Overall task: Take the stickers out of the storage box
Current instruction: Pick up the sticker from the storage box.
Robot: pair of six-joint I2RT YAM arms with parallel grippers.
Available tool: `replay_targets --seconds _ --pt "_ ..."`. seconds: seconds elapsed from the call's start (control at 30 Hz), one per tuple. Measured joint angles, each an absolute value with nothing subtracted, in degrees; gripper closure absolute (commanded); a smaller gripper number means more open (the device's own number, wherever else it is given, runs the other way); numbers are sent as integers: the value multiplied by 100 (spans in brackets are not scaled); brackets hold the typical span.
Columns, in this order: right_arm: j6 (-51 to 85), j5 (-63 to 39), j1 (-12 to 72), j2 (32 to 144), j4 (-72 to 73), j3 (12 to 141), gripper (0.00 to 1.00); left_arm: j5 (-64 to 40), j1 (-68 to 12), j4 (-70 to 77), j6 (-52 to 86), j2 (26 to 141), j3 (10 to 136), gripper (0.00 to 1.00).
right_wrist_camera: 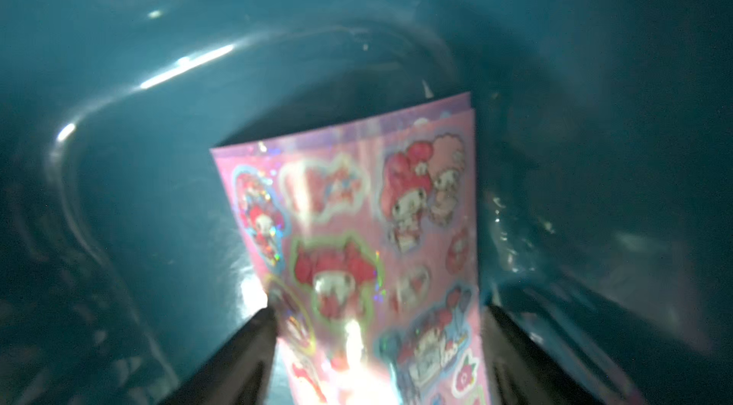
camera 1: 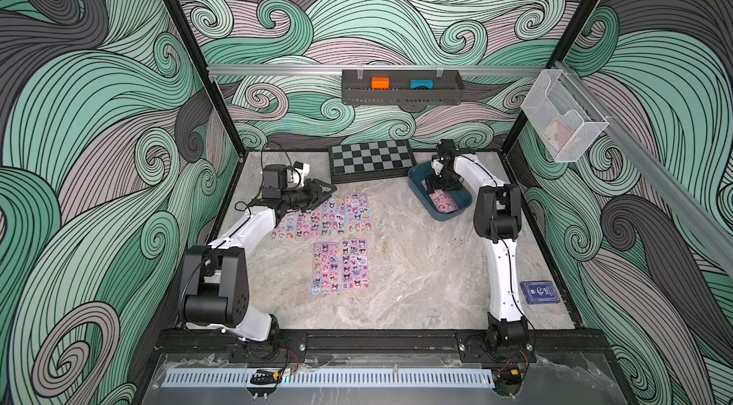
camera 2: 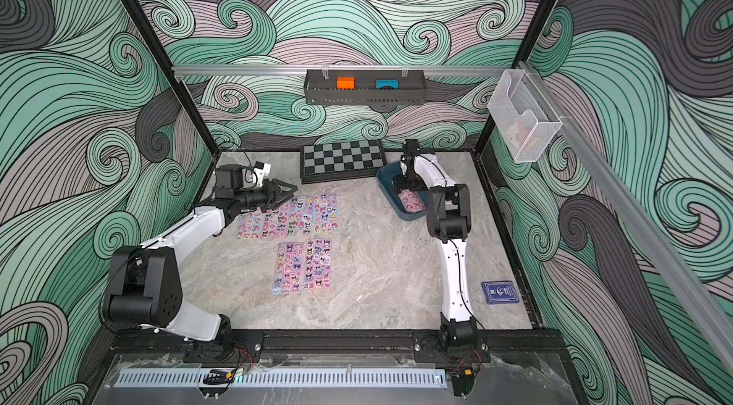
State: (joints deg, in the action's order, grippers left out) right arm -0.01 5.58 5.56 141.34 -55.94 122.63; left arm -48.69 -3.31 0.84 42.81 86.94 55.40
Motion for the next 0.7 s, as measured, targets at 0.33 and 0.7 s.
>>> replay_targets --seconds 0.33,0.7 --pt "132 414 517 13896 -5638 11977 41 -4869 -392 60 4281 8694 5623 56" --pt "172 329 517 13113 -5693 11799 43 -4871 -475 43 4274 8755 5699 56"
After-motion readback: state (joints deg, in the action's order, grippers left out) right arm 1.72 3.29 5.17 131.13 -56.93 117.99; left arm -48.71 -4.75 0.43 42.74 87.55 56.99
